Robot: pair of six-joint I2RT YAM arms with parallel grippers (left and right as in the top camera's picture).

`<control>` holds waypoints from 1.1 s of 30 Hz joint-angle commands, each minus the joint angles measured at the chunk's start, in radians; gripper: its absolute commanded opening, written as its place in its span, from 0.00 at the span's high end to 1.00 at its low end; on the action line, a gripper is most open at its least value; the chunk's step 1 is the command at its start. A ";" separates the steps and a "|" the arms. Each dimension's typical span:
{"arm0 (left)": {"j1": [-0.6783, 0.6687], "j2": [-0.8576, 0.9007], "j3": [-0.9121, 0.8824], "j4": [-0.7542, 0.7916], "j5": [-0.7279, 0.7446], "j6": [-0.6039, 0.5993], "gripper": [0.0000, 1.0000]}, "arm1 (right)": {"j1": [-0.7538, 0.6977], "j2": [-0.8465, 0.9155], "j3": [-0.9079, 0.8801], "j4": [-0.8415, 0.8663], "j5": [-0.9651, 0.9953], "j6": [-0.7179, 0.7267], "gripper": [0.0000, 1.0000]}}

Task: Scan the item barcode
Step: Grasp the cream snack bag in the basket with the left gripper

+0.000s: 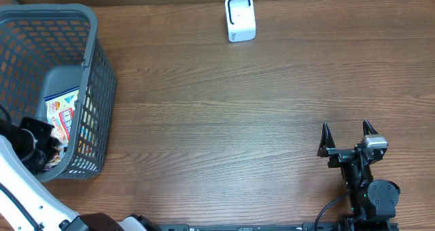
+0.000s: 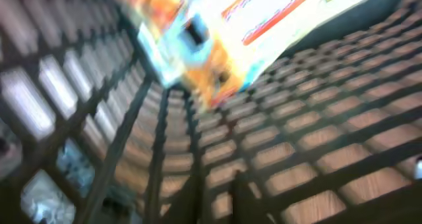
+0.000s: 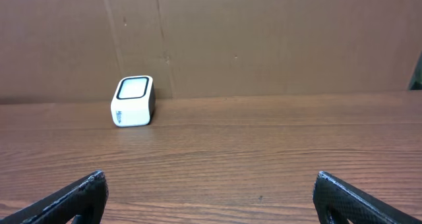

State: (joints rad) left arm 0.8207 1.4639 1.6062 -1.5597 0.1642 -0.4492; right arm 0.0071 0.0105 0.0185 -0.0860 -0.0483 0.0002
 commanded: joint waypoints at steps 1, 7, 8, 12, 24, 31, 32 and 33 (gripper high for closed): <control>0.003 -0.013 0.108 0.117 0.013 0.048 0.65 | -0.002 -0.008 -0.010 0.006 -0.005 0.004 0.00; -0.004 -0.002 0.128 0.324 0.013 0.054 0.00 | -0.002 -0.008 -0.010 0.006 -0.005 0.004 0.00; -0.012 0.008 0.128 0.335 0.013 0.066 0.00 | -0.002 -0.008 -0.010 0.006 -0.005 0.004 0.00; -0.065 0.072 0.122 0.338 0.013 0.159 0.00 | -0.002 -0.008 -0.010 0.006 -0.005 0.004 0.00; -0.180 0.384 0.122 0.323 -0.164 0.187 0.00 | -0.002 -0.008 -0.010 0.006 -0.005 0.004 0.00; -0.241 0.538 0.122 0.311 -0.233 0.211 0.01 | -0.002 -0.008 -0.010 0.006 -0.005 0.004 0.00; -0.246 0.560 0.122 0.311 -0.241 0.210 0.02 | -0.002 -0.008 -0.010 0.006 -0.005 0.004 0.00; -0.248 0.572 0.122 0.310 -0.248 0.210 0.04 | -0.002 -0.008 -0.010 0.006 -0.005 0.004 0.00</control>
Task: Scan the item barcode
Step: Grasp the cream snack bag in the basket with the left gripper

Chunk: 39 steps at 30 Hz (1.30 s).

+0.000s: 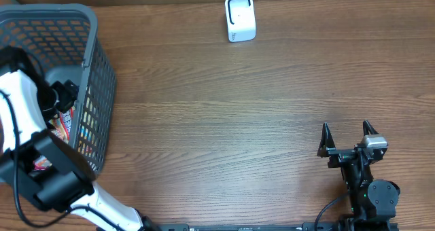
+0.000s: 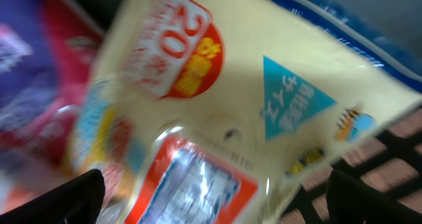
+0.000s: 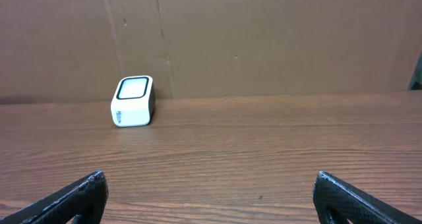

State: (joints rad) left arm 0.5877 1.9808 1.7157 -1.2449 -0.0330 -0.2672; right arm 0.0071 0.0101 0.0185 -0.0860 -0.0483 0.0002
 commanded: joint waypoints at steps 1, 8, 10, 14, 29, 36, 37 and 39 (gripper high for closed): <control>-0.016 0.072 0.013 -0.006 -0.060 0.028 0.08 | -0.002 -0.007 -0.010 0.006 -0.005 0.004 0.00; -0.015 0.144 0.017 -0.037 -0.104 0.029 0.96 | -0.002 -0.007 -0.010 0.006 -0.005 0.004 0.00; -0.014 0.143 0.024 -0.052 -0.113 0.029 0.96 | -0.002 -0.007 -0.010 0.006 -0.005 0.004 0.00; -0.010 0.143 0.088 -0.119 -0.113 0.028 0.96 | -0.002 -0.007 -0.010 0.006 -0.005 0.004 0.00; -0.013 0.020 0.880 -0.439 0.128 -0.013 0.96 | -0.002 -0.007 -0.010 0.006 -0.005 0.004 0.00; -0.064 -0.166 0.892 -0.444 0.430 0.020 0.96 | -0.002 -0.007 -0.010 0.006 -0.005 0.004 0.00; -0.089 -0.182 0.892 -0.444 0.456 0.029 0.96 | -0.002 -0.007 -0.010 0.006 -0.005 0.004 0.00; -0.163 -0.203 0.892 -0.444 0.480 0.028 0.96 | -0.002 -0.007 -0.010 0.006 -0.005 0.004 0.00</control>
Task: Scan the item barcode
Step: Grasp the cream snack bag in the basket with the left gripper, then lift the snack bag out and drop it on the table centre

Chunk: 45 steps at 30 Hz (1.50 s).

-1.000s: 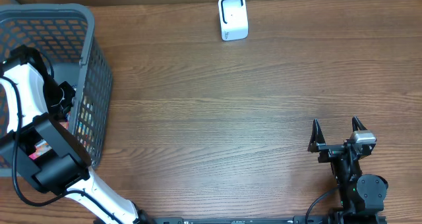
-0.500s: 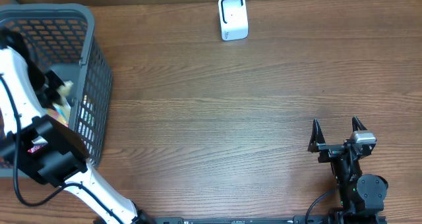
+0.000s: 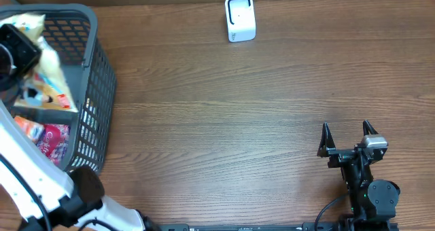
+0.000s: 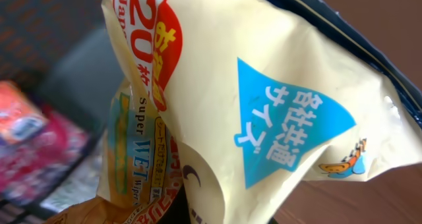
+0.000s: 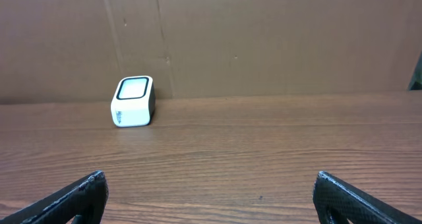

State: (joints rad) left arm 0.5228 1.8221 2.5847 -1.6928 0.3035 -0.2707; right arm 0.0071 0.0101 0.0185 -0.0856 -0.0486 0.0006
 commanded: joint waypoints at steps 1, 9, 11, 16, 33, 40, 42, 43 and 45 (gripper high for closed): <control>-0.123 -0.046 0.023 0.003 0.142 0.032 0.96 | -0.002 -0.007 -0.010 0.006 -0.005 0.003 0.00; -0.572 0.009 -0.033 0.003 -0.052 -0.049 0.96 | -0.002 -0.007 -0.010 0.005 -0.005 0.003 0.00; -0.672 0.047 -0.068 0.003 -0.155 -0.113 0.96 | -0.002 -0.007 -0.010 0.005 -0.005 0.003 0.00; -0.831 0.159 -0.153 0.019 -0.261 -0.210 0.96 | -0.002 -0.007 -0.010 0.006 -0.005 0.003 0.00; -1.070 0.610 -0.175 0.095 -0.172 -0.302 0.96 | -0.002 -0.007 -0.010 0.006 -0.005 0.003 0.00; -1.109 0.608 -0.167 0.124 -0.162 -0.282 0.63 | -0.002 -0.007 -0.010 0.006 -0.005 0.003 0.00; -1.091 0.605 -0.141 0.100 -0.133 -0.264 0.61 | -0.002 -0.007 -0.010 0.005 -0.005 0.003 0.00; -1.077 0.604 -0.120 0.083 -0.117 -0.247 0.61 | -0.002 -0.007 -0.010 0.006 -0.005 0.003 0.00; -1.031 0.603 -0.012 0.003 -0.092 -0.219 0.60 | -0.002 -0.007 -0.010 0.006 -0.005 0.003 0.00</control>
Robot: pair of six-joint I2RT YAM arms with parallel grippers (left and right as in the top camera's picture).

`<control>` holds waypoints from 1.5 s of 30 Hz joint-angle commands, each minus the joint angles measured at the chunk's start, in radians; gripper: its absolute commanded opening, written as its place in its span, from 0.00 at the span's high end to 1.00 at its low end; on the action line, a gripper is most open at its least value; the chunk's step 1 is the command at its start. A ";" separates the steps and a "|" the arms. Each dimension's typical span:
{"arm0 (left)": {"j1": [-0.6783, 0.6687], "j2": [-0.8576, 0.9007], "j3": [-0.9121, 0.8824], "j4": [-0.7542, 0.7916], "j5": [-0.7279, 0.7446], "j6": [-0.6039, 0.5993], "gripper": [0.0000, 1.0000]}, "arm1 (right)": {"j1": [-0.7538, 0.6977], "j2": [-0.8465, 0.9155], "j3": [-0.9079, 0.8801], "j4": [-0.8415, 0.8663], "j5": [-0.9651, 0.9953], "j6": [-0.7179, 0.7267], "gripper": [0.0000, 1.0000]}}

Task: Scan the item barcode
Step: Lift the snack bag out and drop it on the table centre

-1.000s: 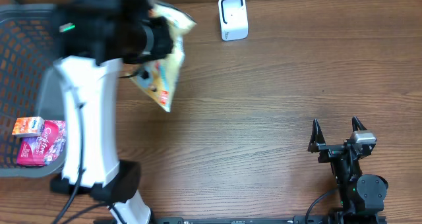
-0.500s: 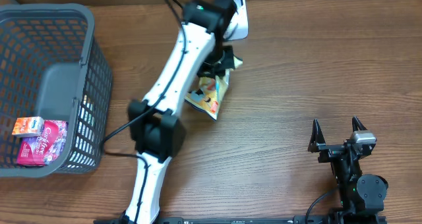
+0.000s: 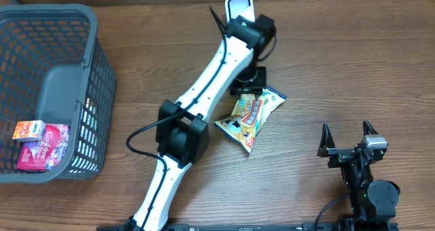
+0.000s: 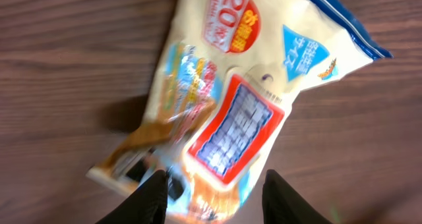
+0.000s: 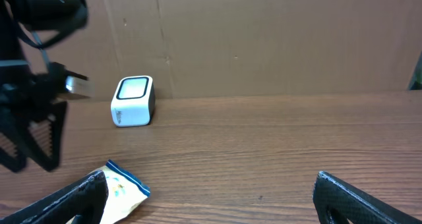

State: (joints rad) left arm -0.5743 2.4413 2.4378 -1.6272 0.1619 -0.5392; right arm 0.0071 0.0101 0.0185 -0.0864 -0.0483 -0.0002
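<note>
The snack bag (image 3: 250, 113), pale yellow with a blue end and a red label, lies flat on the wooden table in front of the white scanner (image 3: 239, 7). My left gripper (image 3: 246, 81) hangs over the bag's far end, open and holding nothing. In the left wrist view the bag (image 4: 237, 99) fills the frame, printed face up, with the left gripper (image 4: 217, 201) spread at the bottom edge. No barcode is clearly visible there. My right gripper (image 3: 348, 137) rests open at the near right, apart from the bag. The right wrist view shows the scanner (image 5: 132, 100) and the bag's corner (image 5: 122, 188).
A grey mesh basket (image 3: 92, 68) stands at the far left with red and pink packets (image 3: 41, 144) in it. The left arm (image 3: 204, 88) stretches diagonally across the table's middle and partly covers the scanner. A cardboard wall (image 5: 264, 39) closes the back edge.
The left gripper held the bag above the basket at the far left. Now the bag lies on the table in front of the scanner and the gripper is open above it.
The left gripper was low in the basket beside the bag, then open right over it. Later it was shut on the bag, raised above the basket. Now the bag lies released on the table near the scanner. The right arm stayed still throughout.
</note>
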 commanded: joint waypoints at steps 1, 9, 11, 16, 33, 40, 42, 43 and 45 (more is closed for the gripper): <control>0.088 -0.022 0.179 -0.063 0.089 0.096 0.58 | -0.002 -0.007 -0.010 0.006 -0.005 0.004 0.00; 0.217 -0.206 0.298 -0.063 0.172 0.148 0.27 | -0.002 -0.007 -0.010 0.006 -0.005 0.004 0.00; 0.234 -0.262 0.298 -0.063 0.170 0.160 0.15 | -0.002 -0.007 -0.010 0.006 -0.005 0.004 0.00; 0.292 -0.439 0.298 -0.063 0.079 0.188 0.00 | -0.002 -0.007 -0.010 0.006 -0.005 0.004 0.00; 1.024 -0.701 0.134 -0.063 -0.123 0.152 0.00 | -0.002 -0.007 -0.010 0.006 -0.005 0.004 0.00; 1.170 -0.693 -0.129 -0.030 -0.270 0.038 0.00 | -0.002 -0.007 -0.010 0.006 -0.005 0.004 0.00; 1.170 -0.688 -0.218 0.008 -0.277 0.042 0.00 | -0.002 -0.007 -0.010 0.006 -0.005 0.004 0.00; 1.170 -0.685 -0.274 0.037 -0.278 0.042 0.00 | -0.002 -0.007 -0.010 0.006 -0.005 0.004 0.00; 1.170 -0.680 -0.364 0.100 -0.278 0.042 0.00 | -0.002 -0.007 -0.010 0.006 -0.005 0.004 0.00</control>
State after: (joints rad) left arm 0.5964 1.7523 2.1742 -1.5764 -0.0856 -0.4732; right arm 0.0071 0.0101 0.0185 -0.0864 -0.0483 -0.0002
